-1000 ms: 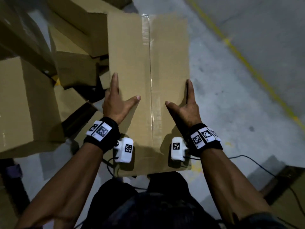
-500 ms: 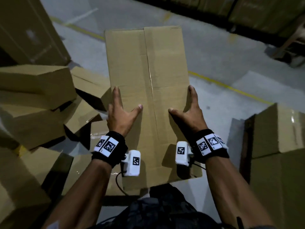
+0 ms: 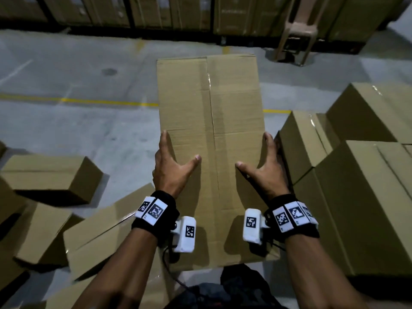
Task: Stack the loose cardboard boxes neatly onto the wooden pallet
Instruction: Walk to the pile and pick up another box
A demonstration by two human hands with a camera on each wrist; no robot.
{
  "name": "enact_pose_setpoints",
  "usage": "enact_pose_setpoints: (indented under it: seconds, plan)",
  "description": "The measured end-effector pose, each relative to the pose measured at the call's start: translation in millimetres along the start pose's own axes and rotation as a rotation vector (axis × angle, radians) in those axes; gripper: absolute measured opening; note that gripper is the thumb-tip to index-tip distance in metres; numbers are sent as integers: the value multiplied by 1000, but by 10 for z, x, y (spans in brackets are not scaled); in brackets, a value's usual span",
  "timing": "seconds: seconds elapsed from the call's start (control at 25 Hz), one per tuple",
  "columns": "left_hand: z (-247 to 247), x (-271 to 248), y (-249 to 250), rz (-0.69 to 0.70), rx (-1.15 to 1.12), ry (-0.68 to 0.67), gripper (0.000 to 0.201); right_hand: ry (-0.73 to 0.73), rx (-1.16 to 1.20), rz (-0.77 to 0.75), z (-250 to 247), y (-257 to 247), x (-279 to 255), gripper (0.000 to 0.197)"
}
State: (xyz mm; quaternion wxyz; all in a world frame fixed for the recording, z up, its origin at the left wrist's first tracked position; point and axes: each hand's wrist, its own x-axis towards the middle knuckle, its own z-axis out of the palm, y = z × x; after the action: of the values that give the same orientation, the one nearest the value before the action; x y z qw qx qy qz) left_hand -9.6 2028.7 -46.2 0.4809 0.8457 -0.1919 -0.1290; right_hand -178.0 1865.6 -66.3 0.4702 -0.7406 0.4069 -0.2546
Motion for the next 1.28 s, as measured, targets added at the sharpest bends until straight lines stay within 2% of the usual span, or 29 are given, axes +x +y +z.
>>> enact_pose_setpoints:
  seconds: [0.32, 0.52, 0.64, 0.84, 1.0, 1.28]
  plan:
    - [1372, 1070, 1011, 44, -6, -81, 102, 82, 50, 26, -902, 341, 1555, 111]
    - [1957, 1728, 1445, 71, 6, -129, 103, 131, 37, 38, -1221, 385, 2300, 108]
    - [2326, 2202, 1541, 90, 6, -162, 102, 166, 38, 75, -1239, 491, 2737, 110]
    - [3060, 3344, 1770, 125, -4, -276, 100, 288, -5, 160, -1205, 619, 3754, 109]
    - [3575, 4363, 2150, 184, -1, -395, 99, 403, -31, 250, -1188, 531, 4655, 111]
    - [4310, 5572, 2758, 276, 13, -501, 98, 530, -4, 310, -1247, 506, 5859, 111]
